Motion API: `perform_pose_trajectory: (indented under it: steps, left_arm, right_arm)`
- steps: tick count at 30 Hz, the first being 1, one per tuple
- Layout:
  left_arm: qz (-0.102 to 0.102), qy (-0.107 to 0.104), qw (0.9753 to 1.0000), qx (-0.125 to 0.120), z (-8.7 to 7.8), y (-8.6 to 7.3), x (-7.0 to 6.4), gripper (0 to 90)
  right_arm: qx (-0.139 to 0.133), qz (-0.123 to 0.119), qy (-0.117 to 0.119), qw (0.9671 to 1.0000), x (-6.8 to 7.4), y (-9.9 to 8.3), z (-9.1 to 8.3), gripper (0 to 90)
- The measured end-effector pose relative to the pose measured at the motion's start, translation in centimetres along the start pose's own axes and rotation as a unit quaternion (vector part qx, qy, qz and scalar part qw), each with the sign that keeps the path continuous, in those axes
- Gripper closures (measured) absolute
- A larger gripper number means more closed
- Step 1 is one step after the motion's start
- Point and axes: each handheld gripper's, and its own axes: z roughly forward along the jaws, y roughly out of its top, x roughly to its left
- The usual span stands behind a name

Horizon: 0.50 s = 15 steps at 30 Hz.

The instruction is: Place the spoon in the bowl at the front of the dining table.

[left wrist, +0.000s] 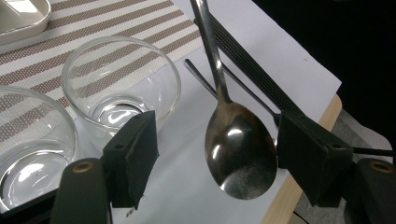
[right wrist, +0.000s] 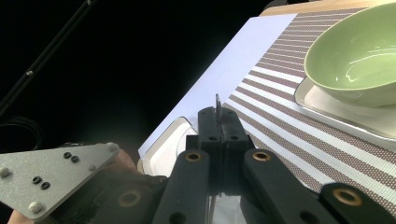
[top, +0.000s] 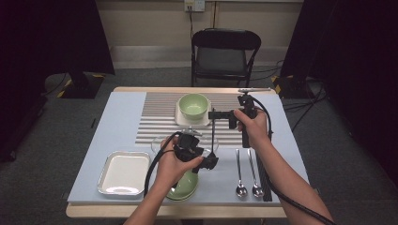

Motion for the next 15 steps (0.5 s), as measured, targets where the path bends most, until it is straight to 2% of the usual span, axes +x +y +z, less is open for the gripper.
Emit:
perform_pose_trajectory:
  steps: [5, 15]
  left_arm:
    - [0.006, 0.013, 0.9999, 0.008, 0.17, -0.08, -0.08, 29.1]
    - [0.002, 0.024, 0.9997, 0.006, 0.14, -0.1, 0.63, 29.2]
  right_arm:
    - [0.001, 0.003, 0.001, 1.0, 0.01, -0.07, 0.27, 90.0]
    - [-0.006, 0.005, 0.001, 1.0, 0.09, 0.1, 0.09, 90.0]
